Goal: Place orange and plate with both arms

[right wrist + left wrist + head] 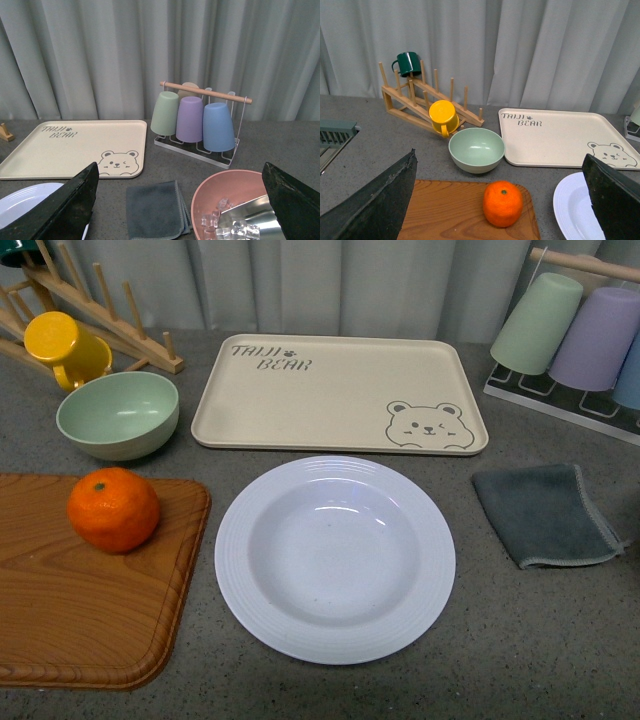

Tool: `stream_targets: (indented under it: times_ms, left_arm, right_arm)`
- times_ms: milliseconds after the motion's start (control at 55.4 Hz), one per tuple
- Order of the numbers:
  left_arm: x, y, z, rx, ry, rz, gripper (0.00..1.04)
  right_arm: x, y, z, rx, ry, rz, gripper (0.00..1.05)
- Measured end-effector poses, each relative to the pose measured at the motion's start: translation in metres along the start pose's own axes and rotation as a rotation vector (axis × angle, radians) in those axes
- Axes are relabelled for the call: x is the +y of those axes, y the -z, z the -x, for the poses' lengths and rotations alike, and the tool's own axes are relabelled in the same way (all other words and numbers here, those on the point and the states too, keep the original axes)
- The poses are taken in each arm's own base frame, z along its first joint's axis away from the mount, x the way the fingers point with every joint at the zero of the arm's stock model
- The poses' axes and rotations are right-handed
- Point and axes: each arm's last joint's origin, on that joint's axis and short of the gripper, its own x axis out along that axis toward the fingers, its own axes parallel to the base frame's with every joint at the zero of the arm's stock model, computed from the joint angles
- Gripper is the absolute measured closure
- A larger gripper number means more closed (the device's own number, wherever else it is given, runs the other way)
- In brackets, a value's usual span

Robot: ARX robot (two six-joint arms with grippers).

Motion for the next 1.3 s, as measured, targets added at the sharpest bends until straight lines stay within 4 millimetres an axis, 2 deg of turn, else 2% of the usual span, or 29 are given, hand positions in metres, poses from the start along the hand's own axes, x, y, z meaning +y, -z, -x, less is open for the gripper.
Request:
stream_targets:
  times_ms: [1301]
  left_arm:
    - [0.0, 0.0, 0.0, 0.0, 0.0, 0.0, 0.06]
  right_arm:
    - [0.0, 0.0, 0.0, 0.0, 0.0, 0.0, 0.09]
